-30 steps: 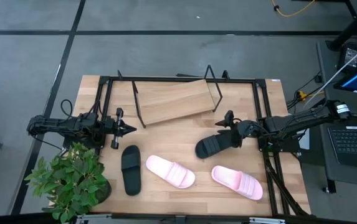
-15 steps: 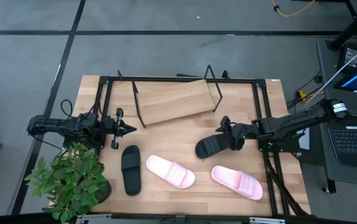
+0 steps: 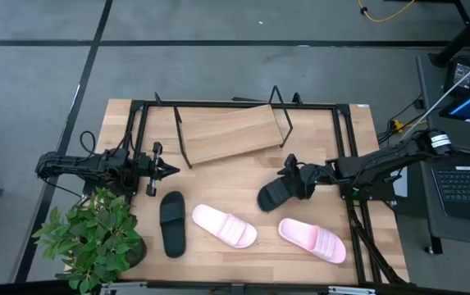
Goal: Pick and place slides into the shelf
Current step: Put the right black slipper on the shelf
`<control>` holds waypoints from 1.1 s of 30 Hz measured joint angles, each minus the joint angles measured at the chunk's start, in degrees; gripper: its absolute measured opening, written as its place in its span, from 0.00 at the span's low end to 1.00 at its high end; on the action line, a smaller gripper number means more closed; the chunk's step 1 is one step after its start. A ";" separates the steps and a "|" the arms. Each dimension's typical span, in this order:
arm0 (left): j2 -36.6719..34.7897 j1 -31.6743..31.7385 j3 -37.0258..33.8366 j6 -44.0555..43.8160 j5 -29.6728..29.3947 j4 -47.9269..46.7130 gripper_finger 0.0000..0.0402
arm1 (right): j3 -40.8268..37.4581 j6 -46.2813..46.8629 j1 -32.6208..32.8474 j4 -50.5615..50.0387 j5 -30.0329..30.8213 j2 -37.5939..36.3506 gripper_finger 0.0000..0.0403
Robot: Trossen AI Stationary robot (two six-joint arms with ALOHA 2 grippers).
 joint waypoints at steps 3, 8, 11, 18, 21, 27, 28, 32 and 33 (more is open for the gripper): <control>0.00 -0.01 0.00 0.00 0.00 0.02 0.00 | 0.00 -0.02 0.56 0.13 -2.36 1.27 0.48; -0.02 0.02 0.00 0.00 0.00 0.00 0.00 | 0.00 0.00 2.15 2.33 -3.29 3.70 0.48; -0.01 -0.01 0.00 0.00 0.00 0.00 0.00 | 0.00 0.00 2.74 5.08 -3.31 4.58 0.48; -0.02 -0.01 0.01 0.01 0.00 0.02 0.00 | 0.00 0.15 2.91 6.94 -3.32 4.82 0.47; 0.00 0.00 0.00 0.00 0.00 0.02 0.00 | 0.00 0.27 2.90 6.94 -3.32 5.07 0.42; 0.00 0.00 0.00 0.00 0.02 0.01 0.00 | 0.00 0.31 2.89 7.35 -3.28 6.11 0.19; 0.00 -0.01 0.00 0.00 0.02 0.00 0.00 | 0.02 0.31 2.89 7.44 -3.21 6.27 0.14; -0.01 0.00 0.00 0.00 0.00 0.02 0.00 | 0.09 0.33 2.91 7.72 -1.70 6.55 0.03; 0.00 0.00 0.00 0.00 0.01 0.01 0.00 | 0.08 0.47 2.94 8.25 -0.21 6.55 0.04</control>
